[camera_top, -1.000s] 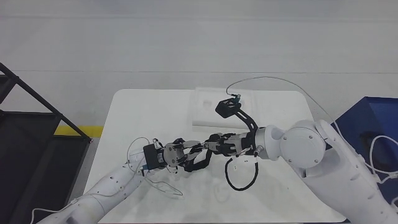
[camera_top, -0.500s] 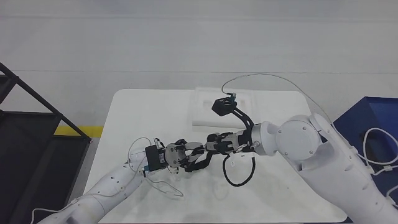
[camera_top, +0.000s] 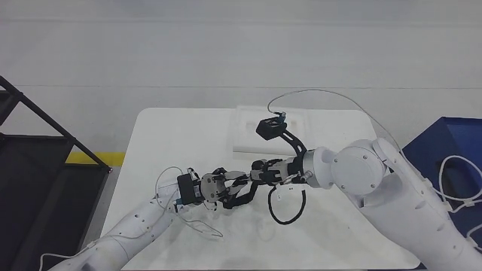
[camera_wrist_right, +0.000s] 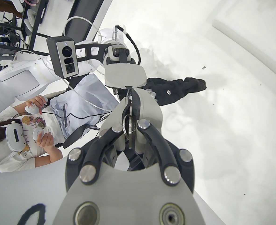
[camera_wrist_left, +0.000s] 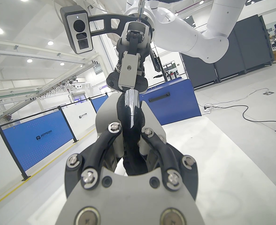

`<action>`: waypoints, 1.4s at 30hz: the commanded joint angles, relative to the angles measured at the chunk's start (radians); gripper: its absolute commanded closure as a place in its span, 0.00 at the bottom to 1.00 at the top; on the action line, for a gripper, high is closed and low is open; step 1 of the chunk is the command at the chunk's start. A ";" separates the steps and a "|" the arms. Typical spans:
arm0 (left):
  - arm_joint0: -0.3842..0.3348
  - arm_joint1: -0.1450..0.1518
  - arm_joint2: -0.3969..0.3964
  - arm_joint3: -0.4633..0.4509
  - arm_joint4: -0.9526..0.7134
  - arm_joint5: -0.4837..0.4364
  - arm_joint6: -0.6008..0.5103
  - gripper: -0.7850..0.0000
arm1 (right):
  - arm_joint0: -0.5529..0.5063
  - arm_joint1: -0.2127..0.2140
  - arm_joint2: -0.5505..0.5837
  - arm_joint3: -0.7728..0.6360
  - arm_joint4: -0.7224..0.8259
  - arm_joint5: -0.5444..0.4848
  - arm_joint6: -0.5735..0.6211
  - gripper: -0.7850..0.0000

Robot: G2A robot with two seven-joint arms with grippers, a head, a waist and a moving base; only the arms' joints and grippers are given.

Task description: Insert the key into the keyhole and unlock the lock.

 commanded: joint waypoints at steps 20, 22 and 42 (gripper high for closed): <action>0.001 -0.011 0.002 0.017 -0.034 -0.039 -0.039 1.00 | -0.016 -0.007 0.021 0.037 0.012 0.046 -0.072 0.79; 0.002 -0.012 0.002 0.018 -0.041 -0.042 -0.042 1.00 | -0.015 -0.008 0.023 0.042 0.015 0.050 -0.076 0.76; 0.009 -0.023 -0.030 0.050 -0.122 -0.132 -0.139 1.00 | -0.074 0.023 0.172 0.009 0.034 -0.298 -0.046 0.00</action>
